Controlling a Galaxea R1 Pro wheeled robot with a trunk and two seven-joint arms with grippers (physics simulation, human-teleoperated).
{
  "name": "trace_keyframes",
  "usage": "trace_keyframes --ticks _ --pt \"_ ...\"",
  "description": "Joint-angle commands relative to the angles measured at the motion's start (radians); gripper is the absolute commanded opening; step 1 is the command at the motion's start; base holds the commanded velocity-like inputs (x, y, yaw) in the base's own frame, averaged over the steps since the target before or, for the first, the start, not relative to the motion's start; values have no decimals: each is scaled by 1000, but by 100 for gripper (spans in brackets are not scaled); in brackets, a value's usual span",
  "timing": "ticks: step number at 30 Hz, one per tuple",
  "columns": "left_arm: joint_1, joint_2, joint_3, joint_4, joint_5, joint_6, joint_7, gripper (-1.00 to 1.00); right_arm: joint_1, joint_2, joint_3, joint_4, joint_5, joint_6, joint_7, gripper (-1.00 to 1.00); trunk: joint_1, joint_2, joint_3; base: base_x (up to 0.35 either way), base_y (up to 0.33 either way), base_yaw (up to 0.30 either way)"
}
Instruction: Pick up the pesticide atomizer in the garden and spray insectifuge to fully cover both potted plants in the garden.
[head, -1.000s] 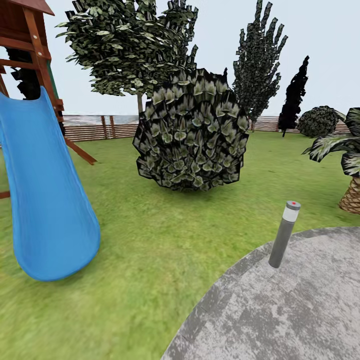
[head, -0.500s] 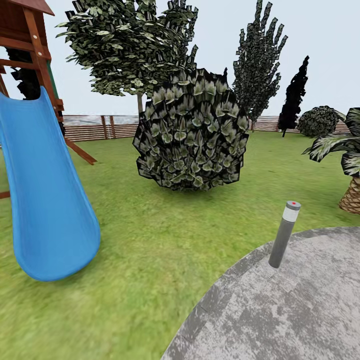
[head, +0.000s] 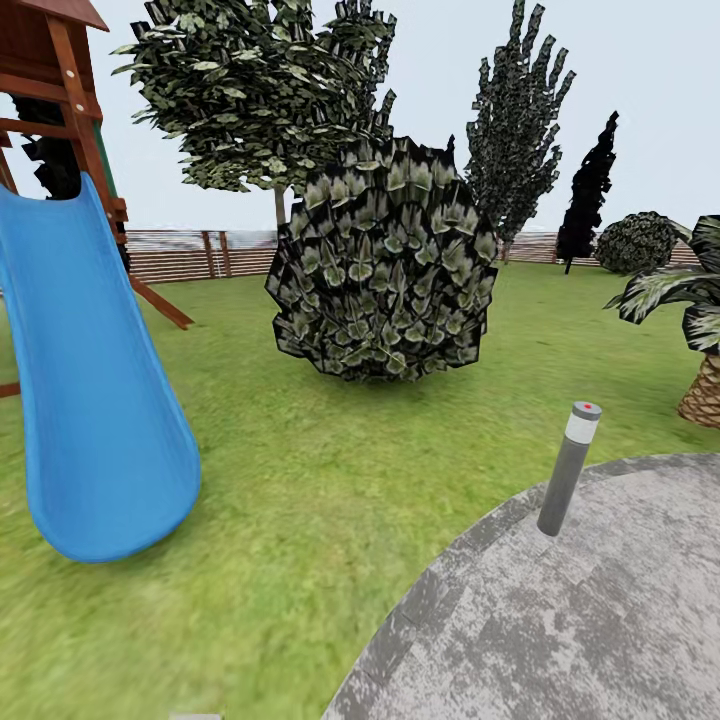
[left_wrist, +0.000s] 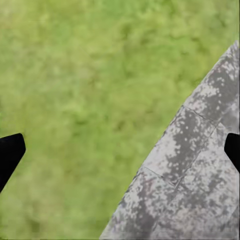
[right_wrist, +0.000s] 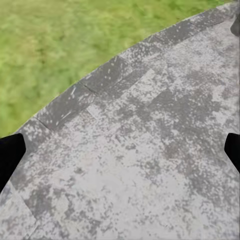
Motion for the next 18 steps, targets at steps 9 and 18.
trace_keyframes --ticks 9,18 --pt "-1 17 3 83 1 -211 2 100 -1 9 8 71 4 -6 5 100 0 -1 -1 159 0 0" --pt "-1 18 1 90 4 -219 1 100 -1 6 6 75 4 -7 0 100 0 -1 -1 333 0 0"
